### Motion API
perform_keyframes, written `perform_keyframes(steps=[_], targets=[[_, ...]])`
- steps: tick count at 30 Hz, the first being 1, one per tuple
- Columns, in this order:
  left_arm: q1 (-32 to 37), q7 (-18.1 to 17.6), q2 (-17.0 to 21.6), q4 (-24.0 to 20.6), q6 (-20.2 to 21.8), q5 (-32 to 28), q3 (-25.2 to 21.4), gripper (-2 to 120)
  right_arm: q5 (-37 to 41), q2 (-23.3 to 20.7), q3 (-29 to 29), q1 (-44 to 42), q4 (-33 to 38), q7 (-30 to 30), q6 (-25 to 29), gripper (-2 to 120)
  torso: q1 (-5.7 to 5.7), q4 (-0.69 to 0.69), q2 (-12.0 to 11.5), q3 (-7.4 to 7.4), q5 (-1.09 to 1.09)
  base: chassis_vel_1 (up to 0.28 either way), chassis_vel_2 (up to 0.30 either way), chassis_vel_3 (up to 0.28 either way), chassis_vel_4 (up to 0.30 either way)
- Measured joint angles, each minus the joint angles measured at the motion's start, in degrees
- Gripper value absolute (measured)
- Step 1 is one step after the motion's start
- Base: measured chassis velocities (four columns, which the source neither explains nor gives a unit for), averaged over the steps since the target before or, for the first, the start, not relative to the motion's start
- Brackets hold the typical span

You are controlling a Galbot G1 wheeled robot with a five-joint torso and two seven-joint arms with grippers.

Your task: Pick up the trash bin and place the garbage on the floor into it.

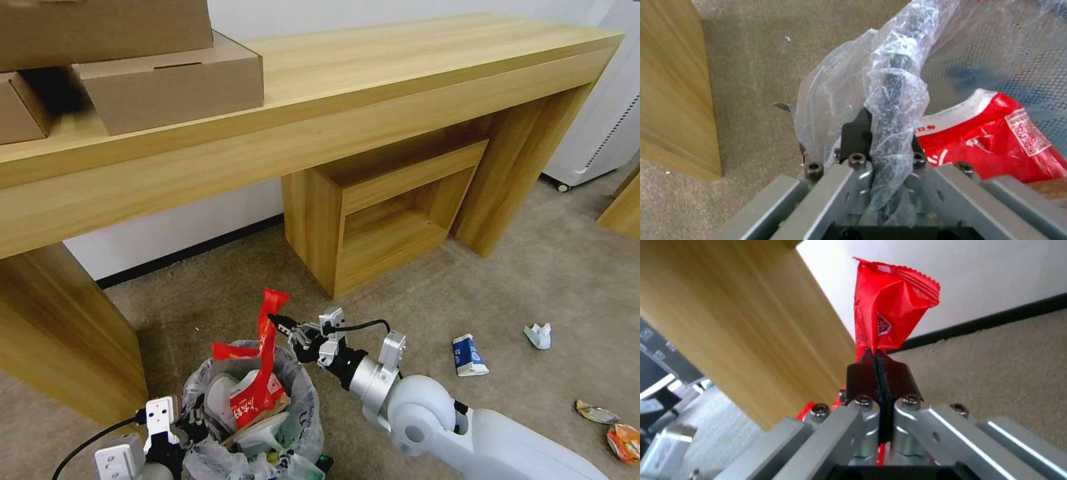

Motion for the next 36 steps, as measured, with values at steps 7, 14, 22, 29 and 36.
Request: perform_keyframes(steps=[7,14,22,29,36], targets=[[-0.1,0.0,-0.2,0.0,0.1,0.5,0.5,0,-1.7,-0.2,-4.1,0.2,-2.0,-1.1,1.3,0,0.0,0.0,0.0,0.0,0.0,0.0,0.0,0.0,0.0],[-0.4,-0.1,-0.2,0.1,0.2,0.6,0.7,0,-2.5,-0.3,-4.8,1.4,-2.4,-5.5,2.2,2,0.0,0.0,0.0,0.0,0.0,0.0,0.0,0.0,0.0],[-0.6,-0.1,-0.4,0.3,0.3,1.3,1.7,0,-3.1,-0.8,-4.3,2.3,-2.6,-6.7,2.9,27,0.0,0.0,0.0,0.0,0.0,0.0,0.0,0.0,0.0],[-0.9,-0.2,-0.5,0.5,0.2,1.9,2.3,0,-3.0,-0.7,-3.4,3.6,-3.1,-4.4,2.9,55,0.0,0.0,0.0,0.0,0.0,0.0,0.0,0.0,0.0],[-1.0,-0.3,-0.5,0.5,0.3,2.0,2.3,0,-2.9,-0.3,-3.7,5.8,-3.4,-2.3,2.9,79,0.0,0.0,0.0,0.0,0.0,0.0,0.0,0.0,0.0]])
